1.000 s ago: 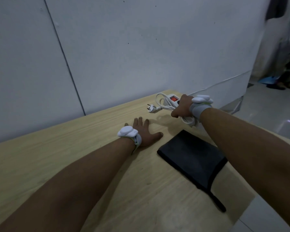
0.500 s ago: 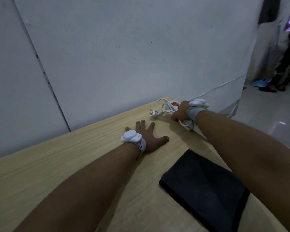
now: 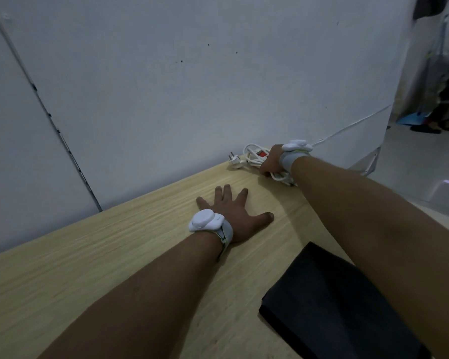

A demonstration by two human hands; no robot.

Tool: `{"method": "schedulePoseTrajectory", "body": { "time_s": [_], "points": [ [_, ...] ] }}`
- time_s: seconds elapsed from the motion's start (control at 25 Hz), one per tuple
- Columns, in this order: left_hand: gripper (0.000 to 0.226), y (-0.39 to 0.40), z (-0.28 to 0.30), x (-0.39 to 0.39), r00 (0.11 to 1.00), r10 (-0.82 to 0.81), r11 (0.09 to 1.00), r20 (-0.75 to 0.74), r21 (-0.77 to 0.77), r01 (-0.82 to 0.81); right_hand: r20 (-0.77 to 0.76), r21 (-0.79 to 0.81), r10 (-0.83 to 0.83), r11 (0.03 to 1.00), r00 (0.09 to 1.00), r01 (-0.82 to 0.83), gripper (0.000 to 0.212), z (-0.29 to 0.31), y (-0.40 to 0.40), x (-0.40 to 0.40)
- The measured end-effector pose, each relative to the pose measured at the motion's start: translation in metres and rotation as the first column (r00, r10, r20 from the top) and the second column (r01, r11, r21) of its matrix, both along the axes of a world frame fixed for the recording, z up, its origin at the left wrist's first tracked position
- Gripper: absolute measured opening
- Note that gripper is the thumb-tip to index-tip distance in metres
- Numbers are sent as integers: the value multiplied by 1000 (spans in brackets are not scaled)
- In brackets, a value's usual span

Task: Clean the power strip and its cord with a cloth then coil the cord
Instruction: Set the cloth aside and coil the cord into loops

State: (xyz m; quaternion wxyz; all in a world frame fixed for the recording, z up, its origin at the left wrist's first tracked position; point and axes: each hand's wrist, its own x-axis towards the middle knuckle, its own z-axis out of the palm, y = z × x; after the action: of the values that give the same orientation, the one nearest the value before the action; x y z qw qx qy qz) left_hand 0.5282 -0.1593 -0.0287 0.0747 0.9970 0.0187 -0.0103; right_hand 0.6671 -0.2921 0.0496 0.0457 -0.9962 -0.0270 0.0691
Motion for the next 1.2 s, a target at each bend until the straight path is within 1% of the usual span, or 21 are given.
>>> {"method": "schedulePoseTrajectory", "body": {
  "time_s": [0.08, 0.12, 0.2, 0.24, 0.28, 0.56, 0.68, 1.0, 1.2],
  "points": [
    [113, 0, -1, 1, 1000, 1, 1000, 8, -2, -1, -49, 21, -14, 1000, 999, 15, 59, -5, 2, 7],
    [114, 0, -2, 1, 1000, 1, 1000, 11, -4, -1, -62, 44, -32, 998, 998, 35, 68, -6, 2, 9],
    [114, 0, -2, 1, 1000, 1, 1000, 19, -3, -1, -82, 58, -57, 996, 995, 62, 100, -6, 1, 10],
    [114, 0, -1, 1, 1000, 0, 1000, 20, -4, 0, -91, 52, -58, 997, 994, 63, 111, -5, 0, 10],
    [114, 0, -1, 1, 1000, 1, 1000, 18, -5, -1, -95, 46, -56, 997, 994, 60, 116, -5, 0, 11],
    [114, 0, 1, 0, 1000, 4, 1000, 15, -1, -4, -4, 75, -9, 997, 1000, 10, 124, -2, -13, 13],
    [114, 0, 2, -1, 1000, -1, 1000, 4, -3, 1, -13, 81, 25, 996, 1000, -24, 125, 0, -14, 12],
    [112, 0, 3, -2, 1000, 3, 1000, 4, -9, -3, -16, 18, 75, 997, 997, -75, 113, 14, -15, 11],
    [112, -1, 5, -1, 1000, 5, 1000, 6, -8, -5, 5, 40, 86, 996, 996, -86, 112, 15, -15, 6]
  ]
}}
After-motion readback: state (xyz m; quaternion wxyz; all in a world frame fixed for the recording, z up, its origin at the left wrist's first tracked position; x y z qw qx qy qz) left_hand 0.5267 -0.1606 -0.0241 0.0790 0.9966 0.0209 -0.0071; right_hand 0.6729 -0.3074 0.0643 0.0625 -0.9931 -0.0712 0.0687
